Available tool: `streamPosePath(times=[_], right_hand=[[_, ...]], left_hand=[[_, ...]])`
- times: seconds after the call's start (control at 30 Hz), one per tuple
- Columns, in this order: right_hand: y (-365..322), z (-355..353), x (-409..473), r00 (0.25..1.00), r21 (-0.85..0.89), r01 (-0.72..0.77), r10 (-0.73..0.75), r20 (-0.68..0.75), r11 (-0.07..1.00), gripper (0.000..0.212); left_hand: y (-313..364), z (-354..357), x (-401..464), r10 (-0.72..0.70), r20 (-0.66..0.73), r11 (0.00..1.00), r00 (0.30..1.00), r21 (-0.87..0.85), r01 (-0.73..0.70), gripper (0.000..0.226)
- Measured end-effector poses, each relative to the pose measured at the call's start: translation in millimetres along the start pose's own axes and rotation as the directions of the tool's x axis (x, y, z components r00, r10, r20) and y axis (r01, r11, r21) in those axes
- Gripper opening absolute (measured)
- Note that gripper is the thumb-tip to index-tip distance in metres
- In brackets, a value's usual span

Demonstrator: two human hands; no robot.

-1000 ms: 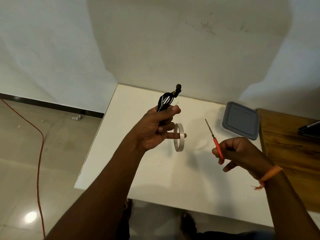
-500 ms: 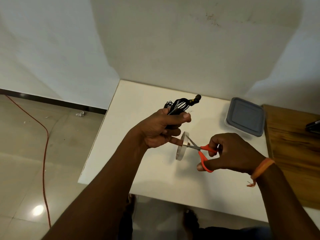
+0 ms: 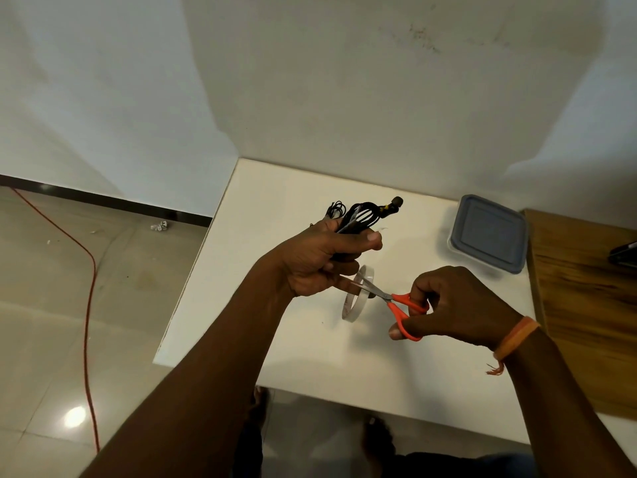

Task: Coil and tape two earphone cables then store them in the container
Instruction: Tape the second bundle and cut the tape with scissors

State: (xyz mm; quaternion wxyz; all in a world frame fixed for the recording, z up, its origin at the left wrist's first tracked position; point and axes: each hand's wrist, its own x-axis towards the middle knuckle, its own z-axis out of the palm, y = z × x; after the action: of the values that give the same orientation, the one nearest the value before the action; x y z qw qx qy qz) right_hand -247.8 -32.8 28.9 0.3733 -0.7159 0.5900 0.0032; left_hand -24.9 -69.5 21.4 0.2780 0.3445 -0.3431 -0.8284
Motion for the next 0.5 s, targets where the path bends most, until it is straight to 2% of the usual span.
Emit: streamPosePath(times=[0.2, 0.5], right_hand=[[1.9, 0.6, 0.9, 1.0, -0.044, 0.014, -0.013, 0.007, 0.999, 0.044], [3.8, 1.9, 3.8, 1.0, -0.094, 0.023, -0.022, 0.016, 0.995, 0.036]], left_hand=[[-1.1, -1.1, 1.0, 0.008, -0.031, 1.0, 1.0, 0.011, -0.008, 0.01], [-1.4, 0.5, 0.7, 0.005, -0.067, 0.997, 0.998, 0.071, 0.0, 0.015]])
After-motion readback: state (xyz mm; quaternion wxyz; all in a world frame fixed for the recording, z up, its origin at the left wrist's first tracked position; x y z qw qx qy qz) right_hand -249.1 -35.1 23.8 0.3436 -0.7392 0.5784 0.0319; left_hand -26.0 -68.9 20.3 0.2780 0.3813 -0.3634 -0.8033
